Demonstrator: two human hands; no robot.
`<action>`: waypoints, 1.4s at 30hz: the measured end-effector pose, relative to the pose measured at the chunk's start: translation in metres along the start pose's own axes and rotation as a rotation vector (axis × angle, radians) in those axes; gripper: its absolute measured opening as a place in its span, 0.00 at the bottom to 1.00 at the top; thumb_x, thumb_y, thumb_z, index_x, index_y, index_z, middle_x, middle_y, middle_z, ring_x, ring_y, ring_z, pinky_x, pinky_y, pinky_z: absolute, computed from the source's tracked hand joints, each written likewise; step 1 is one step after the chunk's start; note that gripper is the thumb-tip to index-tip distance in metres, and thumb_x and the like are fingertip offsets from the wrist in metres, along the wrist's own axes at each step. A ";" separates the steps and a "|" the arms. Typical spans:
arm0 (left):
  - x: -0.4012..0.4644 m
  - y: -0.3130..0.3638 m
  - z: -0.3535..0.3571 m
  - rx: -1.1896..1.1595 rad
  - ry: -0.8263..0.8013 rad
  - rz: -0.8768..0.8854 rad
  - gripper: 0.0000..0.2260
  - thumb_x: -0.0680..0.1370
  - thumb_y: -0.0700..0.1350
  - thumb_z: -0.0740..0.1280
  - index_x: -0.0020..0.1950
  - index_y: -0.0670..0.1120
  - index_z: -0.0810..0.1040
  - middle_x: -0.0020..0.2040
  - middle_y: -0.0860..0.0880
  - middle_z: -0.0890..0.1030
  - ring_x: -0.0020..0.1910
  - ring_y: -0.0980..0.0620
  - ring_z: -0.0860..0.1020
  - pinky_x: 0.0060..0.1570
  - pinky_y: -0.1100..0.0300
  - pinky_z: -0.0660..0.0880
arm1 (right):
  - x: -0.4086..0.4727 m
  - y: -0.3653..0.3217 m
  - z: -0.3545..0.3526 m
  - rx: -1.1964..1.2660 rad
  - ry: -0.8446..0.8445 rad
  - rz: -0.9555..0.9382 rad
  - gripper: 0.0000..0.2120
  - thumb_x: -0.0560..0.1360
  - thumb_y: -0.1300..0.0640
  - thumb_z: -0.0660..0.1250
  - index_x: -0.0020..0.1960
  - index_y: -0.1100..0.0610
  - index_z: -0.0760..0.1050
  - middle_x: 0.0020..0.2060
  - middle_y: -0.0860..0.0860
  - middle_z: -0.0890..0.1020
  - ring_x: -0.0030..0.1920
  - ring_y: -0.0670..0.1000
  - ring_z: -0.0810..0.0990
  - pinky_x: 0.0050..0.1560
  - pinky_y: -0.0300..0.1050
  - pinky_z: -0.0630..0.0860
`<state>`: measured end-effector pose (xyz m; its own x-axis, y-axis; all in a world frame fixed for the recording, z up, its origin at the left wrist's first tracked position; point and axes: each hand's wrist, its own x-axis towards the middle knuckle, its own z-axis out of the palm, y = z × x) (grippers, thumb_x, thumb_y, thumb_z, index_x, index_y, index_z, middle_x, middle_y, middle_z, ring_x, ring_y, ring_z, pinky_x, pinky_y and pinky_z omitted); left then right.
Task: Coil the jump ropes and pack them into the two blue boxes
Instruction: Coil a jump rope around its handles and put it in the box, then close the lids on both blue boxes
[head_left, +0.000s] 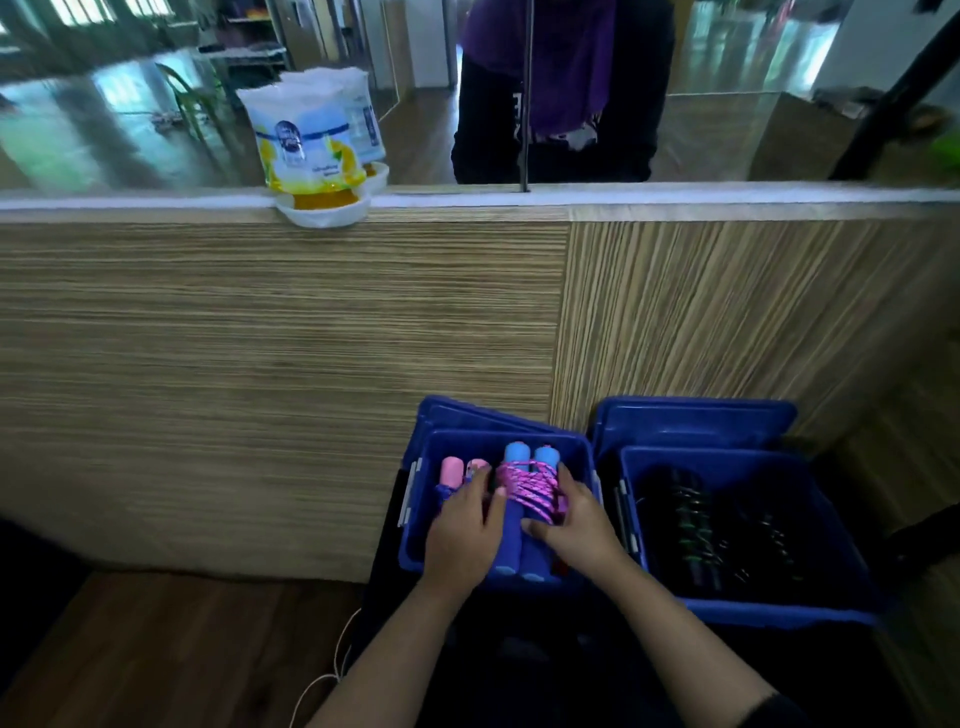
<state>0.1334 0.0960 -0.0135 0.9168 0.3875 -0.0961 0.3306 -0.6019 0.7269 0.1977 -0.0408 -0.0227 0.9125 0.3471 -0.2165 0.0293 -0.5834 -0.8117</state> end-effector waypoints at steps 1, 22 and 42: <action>0.005 -0.006 0.001 0.102 0.018 0.030 0.31 0.75 0.64 0.49 0.73 0.51 0.68 0.68 0.50 0.74 0.65 0.49 0.73 0.60 0.54 0.71 | 0.007 0.000 -0.001 -0.010 -0.011 0.014 0.47 0.63 0.47 0.75 0.76 0.54 0.57 0.66 0.55 0.70 0.64 0.54 0.74 0.66 0.51 0.70; 0.018 -0.051 0.015 0.477 -0.075 0.122 0.31 0.72 0.57 0.50 0.72 0.47 0.69 0.73 0.46 0.67 0.73 0.46 0.66 0.68 0.45 0.67 | 0.063 -0.011 0.022 -0.956 -0.370 0.009 0.47 0.69 0.41 0.67 0.77 0.47 0.42 0.77 0.46 0.41 0.77 0.53 0.41 0.73 0.61 0.43; 0.020 -0.101 -0.013 0.324 0.014 0.154 0.35 0.74 0.56 0.50 0.79 0.42 0.50 0.79 0.49 0.46 0.77 0.49 0.48 0.75 0.54 0.51 | 0.112 -0.076 0.039 -0.826 0.248 -0.231 0.11 0.77 0.60 0.63 0.57 0.61 0.77 0.54 0.58 0.79 0.53 0.62 0.78 0.54 0.53 0.70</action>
<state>0.1158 0.1736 -0.0802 0.9592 0.2826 0.0087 0.2442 -0.8435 0.4783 0.2817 0.0707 -0.0064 0.9068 0.4081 0.1056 0.4202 -0.8949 -0.1500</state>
